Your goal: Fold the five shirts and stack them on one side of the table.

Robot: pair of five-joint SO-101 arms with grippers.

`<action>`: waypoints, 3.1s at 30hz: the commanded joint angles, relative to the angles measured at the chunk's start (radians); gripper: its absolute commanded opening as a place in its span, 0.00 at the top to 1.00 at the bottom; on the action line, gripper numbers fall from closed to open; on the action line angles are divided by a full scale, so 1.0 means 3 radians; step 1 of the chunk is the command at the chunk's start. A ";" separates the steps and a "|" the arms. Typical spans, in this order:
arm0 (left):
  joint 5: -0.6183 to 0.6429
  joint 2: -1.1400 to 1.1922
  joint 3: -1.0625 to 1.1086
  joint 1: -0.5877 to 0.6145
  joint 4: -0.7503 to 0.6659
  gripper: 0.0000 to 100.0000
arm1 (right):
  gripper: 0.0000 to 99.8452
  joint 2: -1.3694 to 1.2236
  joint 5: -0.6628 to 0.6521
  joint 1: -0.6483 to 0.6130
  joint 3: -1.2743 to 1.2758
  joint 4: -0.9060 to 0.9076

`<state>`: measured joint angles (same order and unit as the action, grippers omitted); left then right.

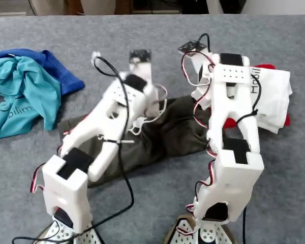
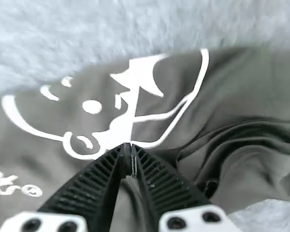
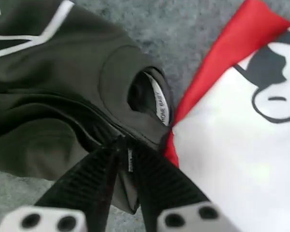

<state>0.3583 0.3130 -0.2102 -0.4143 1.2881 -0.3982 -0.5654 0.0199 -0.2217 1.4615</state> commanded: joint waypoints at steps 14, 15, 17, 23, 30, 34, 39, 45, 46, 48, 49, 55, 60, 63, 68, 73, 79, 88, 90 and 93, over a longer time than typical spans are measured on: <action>-0.0900 -0.0054 0.1713 0.1739 -0.0522 0.98 | 1.00 -0.0744 0.0000 -0.0407 -0.0125 -0.0624; -0.0875 -0.0059 0.1724 0.1805 -0.0557 0.98 | 1.00 -0.0877 -0.0005 -0.0355 -0.0166 -0.0696; -0.0783 -0.0043 0.1606 0.1928 -0.0557 0.98 | 1.00 -0.1005 -0.0005 -0.0258 -0.0412 -0.0583; -0.0829 -0.0018 0.1227 0.2174 -0.0593 0.98 | 1.00 -0.1210 -0.0046 -0.0043 -0.1041 -0.0460; -0.1100 -0.0049 0.0885 0.2194 -0.0522 0.98 | 1.00 -0.1368 -0.0164 -0.0095 -0.1414 -0.0113; -0.1110 -0.0054 0.0665 0.1964 -0.0072 0.98 | 1.00 -0.1230 -0.0169 -0.0217 -0.1721 0.0307; -0.1268 -0.0171 0.0568 0.1759 0.0343 0.98 | 1.00 -0.0939 -0.0281 -0.0263 -0.2100 0.0721; -0.1320 -0.1138 0.1483 0.1805 0.0266 0.98 | 1.00 -0.0616 -0.0476 -0.0217 -0.2120 0.1084; -0.1350 -0.1358 0.1718 0.1867 0.0210 0.98 | 1.00 -0.0524 -0.0481 -0.0187 -0.2064 0.1084; -0.1345 -0.1747 0.2189 0.2056 0.0051 0.98 | 1.00 -0.0279 -0.0491 -0.0171 -0.1895 0.1084; -0.1299 -0.1905 0.2409 0.2220 -0.0031 0.98 | 1.00 -0.0125 -0.0532 -0.0171 -0.1772 0.1084; -0.1084 -0.1987 0.3012 0.2716 -0.0138 0.79 | 1.00 0.1031 -0.0639 -0.0090 -0.0775 0.0987; -0.1069 -0.1675 0.3002 0.2588 -0.0143 0.78 | 1.00 0.1808 -0.0639 0.0043 0.0407 0.0445; -0.1002 -0.1440 0.2905 0.2588 -0.0138 0.78 | 1.00 0.2166 -0.0706 0.0064 0.1189 0.0041; -0.0977 -0.0979 0.2782 0.2567 -0.0169 0.78 | 1.00 0.2677 -0.0803 0.0074 0.2110 -0.0389; -0.0757 -0.0396 0.2675 0.2567 -0.0256 0.83 | 1.00 0.3087 -0.0803 0.0074 0.2519 -0.0634; -0.0823 -0.0074 0.2245 0.2527 -0.0061 0.97 | 1.00 0.3363 -0.0783 0.0090 0.2575 -0.0639; -0.0956 -0.0269 0.1437 0.3181 0.0414 0.98 | 1.00 0.2887 -0.0660 0.0698 0.1956 -0.0194; -0.0962 -0.0304 0.1268 0.3381 0.0486 0.98 | 1.00 0.2718 -0.0660 0.0765 0.1726 -0.0123; -0.1176 -0.0325 0.1038 0.3555 0.0670 0.98 | 1.00 0.2488 -0.0650 0.0770 0.1383 -0.0061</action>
<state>0.0606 0.2731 0.1918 0.5938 1.4415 0.3920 -0.7741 0.2302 0.3168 1.4262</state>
